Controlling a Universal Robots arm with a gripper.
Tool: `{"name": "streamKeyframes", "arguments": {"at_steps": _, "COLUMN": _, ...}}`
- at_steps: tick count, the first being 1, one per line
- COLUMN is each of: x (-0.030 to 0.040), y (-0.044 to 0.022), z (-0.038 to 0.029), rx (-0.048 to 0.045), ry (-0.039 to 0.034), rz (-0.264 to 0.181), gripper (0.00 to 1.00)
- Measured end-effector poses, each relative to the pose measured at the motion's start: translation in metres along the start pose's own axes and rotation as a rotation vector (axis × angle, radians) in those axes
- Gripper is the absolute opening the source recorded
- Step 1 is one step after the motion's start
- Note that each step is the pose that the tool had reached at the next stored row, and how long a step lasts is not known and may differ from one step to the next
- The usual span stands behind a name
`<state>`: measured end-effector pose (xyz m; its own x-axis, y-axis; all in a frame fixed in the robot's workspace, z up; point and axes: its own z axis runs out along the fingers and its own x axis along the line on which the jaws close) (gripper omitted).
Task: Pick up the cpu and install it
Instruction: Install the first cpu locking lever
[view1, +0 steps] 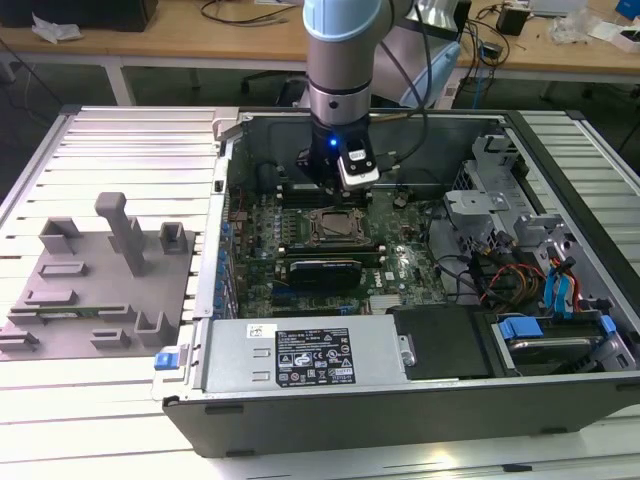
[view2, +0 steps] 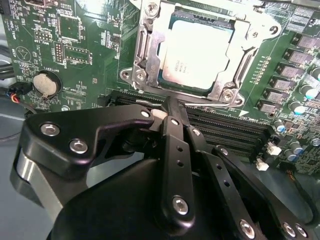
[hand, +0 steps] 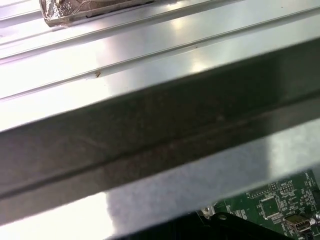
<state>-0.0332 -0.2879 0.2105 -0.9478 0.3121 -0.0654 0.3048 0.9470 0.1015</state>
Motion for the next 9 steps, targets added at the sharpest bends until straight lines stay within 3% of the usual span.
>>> {"name": "streamKeyframes", "arguments": {"at_steps": 6, "x": 0.0012, "y": 0.0035, "z": 0.0001, "rx": 0.0003, "ry": 0.0001, "rz": 0.0, "gripper": 0.11}}
{"name": "streamKeyframes", "arguments": {"at_steps": 9, "x": 0.0013, "y": 0.0035, "z": 0.0011, "rx": -0.0014, "ry": -0.0035, "rz": 0.0, "gripper": 0.11}}
